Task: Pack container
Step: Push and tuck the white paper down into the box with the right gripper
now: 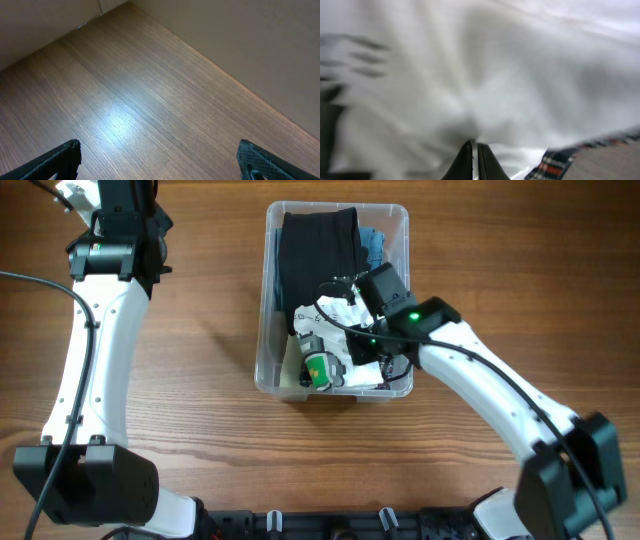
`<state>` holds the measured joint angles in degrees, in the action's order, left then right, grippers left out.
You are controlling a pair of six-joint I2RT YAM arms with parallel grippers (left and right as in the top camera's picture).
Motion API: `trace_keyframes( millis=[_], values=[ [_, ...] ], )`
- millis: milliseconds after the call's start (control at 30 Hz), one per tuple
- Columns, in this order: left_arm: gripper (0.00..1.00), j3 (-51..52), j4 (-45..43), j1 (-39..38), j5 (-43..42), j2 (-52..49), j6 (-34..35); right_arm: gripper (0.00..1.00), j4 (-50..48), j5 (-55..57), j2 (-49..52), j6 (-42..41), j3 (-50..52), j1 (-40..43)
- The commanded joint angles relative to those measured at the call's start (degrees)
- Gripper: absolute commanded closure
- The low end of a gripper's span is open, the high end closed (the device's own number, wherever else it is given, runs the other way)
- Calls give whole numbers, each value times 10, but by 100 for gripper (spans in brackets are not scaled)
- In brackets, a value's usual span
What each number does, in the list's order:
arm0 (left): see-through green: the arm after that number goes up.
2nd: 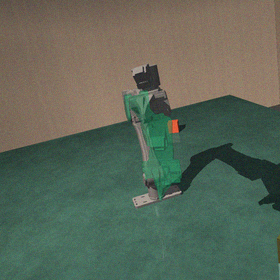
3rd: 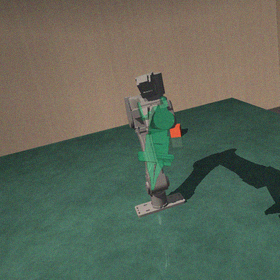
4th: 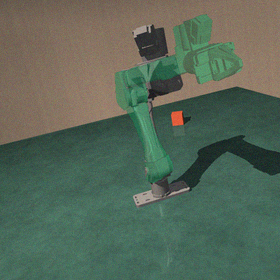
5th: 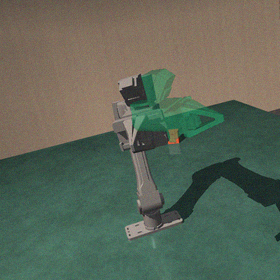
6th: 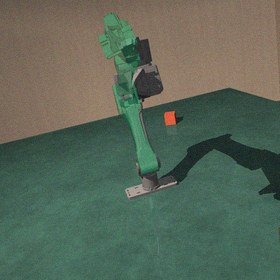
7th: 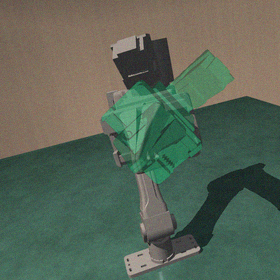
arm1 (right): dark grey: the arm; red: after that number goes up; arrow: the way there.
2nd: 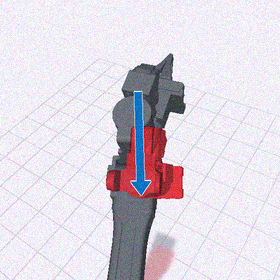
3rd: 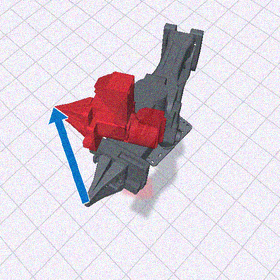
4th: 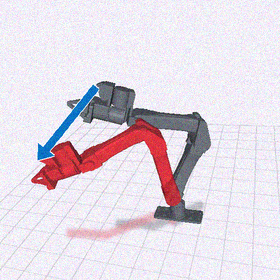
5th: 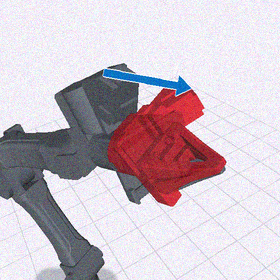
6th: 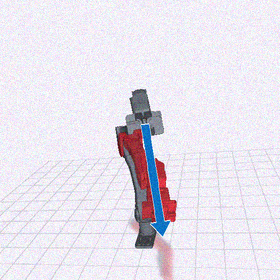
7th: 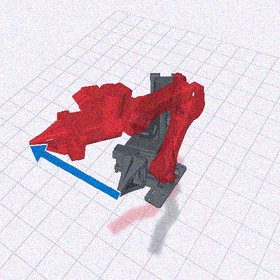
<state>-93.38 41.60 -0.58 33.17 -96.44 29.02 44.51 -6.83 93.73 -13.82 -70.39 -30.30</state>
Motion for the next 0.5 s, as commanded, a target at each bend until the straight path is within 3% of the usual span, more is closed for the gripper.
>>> trace_keyframes(
  millis=[0, 467],
  values=[
    [0, 1, -2, 2, 10, -3, -2, 94, 0, -57, -54, 2, -17, -10],
    [0, 1, -2, 2, 10, -3, -3, 92, 13, -82, -17, 3, -8, -45]
  ],
)
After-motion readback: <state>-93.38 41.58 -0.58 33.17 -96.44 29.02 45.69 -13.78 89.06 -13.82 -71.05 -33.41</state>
